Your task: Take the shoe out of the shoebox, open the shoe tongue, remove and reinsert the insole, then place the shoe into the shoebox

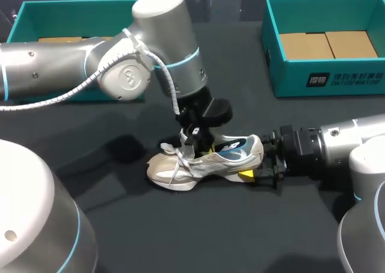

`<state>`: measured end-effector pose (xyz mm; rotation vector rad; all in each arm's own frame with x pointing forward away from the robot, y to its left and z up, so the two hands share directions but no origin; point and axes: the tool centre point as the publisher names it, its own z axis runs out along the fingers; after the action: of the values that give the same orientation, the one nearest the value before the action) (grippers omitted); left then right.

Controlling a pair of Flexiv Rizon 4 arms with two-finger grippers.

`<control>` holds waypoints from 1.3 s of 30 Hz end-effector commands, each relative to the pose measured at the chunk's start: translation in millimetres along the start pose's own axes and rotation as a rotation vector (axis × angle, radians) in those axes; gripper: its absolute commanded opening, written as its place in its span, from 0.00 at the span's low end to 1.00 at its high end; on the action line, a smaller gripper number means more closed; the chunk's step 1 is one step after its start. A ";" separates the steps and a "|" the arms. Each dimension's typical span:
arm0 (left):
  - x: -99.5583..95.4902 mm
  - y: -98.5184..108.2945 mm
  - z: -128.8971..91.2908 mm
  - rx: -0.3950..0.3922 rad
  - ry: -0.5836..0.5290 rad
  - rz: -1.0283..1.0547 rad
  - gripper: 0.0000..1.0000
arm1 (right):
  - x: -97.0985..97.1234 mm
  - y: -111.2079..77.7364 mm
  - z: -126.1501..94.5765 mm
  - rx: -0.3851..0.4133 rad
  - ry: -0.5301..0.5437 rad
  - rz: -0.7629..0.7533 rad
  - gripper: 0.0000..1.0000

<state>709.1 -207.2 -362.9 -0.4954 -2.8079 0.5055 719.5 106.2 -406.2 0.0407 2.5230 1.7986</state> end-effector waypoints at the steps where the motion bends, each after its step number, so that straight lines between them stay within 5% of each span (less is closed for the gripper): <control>1: 2.8 1.9 -6.6 0.071 -0.001 0.011 0.00 | 1.1 -1.7 -0.4 0.004 -0.001 0.001 0.00; 25: -12.2 -55.9 -20.2 0.148 -0.144 0.017 0.00 | 1.1 -1.7 -0.4 0.004 -0.001 0.001 0.00; 26: -10.6 -56.8 -20.6 0.147 -0.160 0.018 0.14 | 1.1 -1.7 -0.4 0.004 -0.001 0.001 0.00; 30: -2.6 -59.9 -19.1 0.140 -0.219 0.023 0.40 | 1.1 -1.7 -0.4 0.004 -0.001 0.001 0.00; 37: 10.1 -61.4 -16.8 0.152 -0.365 0.019 0.63 | 1.1 -1.7 -0.4 0.004 -0.001 0.001 0.00; 39: 13.7 -62.7 -17.2 0.166 -0.417 0.009 0.62 | 1.1 -1.7 -0.4 0.004 -0.001 0.001 0.00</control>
<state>697.3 -264.2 -320.5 -0.4447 -3.0168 0.8486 719.2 105.1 -408.0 0.0432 2.5248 1.7957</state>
